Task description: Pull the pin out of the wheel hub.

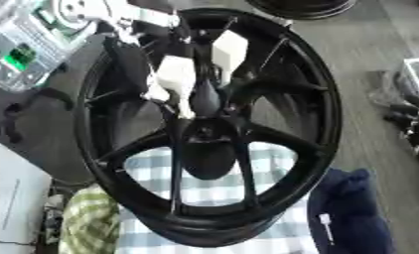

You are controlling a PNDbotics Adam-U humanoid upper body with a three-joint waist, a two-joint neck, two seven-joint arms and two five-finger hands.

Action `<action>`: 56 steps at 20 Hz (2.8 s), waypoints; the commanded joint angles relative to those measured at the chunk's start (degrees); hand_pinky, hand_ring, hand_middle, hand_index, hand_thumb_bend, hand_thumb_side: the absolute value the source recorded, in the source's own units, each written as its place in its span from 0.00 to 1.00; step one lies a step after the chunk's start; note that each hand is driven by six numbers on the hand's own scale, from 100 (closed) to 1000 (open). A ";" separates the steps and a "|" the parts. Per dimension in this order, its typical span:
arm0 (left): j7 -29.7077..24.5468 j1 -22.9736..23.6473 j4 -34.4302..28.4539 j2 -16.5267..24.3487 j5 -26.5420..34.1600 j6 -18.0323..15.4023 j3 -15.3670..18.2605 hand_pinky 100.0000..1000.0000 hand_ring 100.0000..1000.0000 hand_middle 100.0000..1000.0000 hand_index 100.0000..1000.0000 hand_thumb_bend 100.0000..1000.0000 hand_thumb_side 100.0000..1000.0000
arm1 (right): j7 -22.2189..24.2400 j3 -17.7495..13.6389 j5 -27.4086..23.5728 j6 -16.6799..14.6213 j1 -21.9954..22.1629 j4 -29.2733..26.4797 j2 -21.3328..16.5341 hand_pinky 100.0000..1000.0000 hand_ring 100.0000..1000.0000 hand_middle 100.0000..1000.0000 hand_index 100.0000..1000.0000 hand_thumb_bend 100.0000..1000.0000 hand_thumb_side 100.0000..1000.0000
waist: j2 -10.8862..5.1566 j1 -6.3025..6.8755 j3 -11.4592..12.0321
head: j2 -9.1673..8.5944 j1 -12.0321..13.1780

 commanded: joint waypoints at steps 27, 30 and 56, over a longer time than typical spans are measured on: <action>24.41 38.94 -0.45 24.57 3.44 -0.36 39.73 0.91 0.84 0.66 0.75 0.12 0.00 | -2.72 -2.45 -0.71 -1.83 0.84 -3.32 -0.03 1.00 0.76 0.72 0.88 0.00 0.77 | -0.11 -2.12 1.06 | 0.32 -0.14; 22.70 39.56 0.13 23.82 3.40 -2.68 40.18 0.93 0.87 0.70 0.83 0.35 0.37 | -2.85 -2.54 -0.80 -1.96 0.91 -3.48 0.11 1.00 0.76 0.72 0.88 0.00 0.77 | -0.04 -2.29 0.79 | 0.32 -0.13; 53.32 38.23 -6.64 12.48 24.00 -3.84 44.10 0.70 0.73 0.63 0.70 0.00 0.67 | -3.23 -2.51 -0.91 -1.81 0.34 -3.60 0.74 1.00 0.76 0.72 0.88 0.00 0.77 | 0.52 -2.82 0.20 | -0.10 0.72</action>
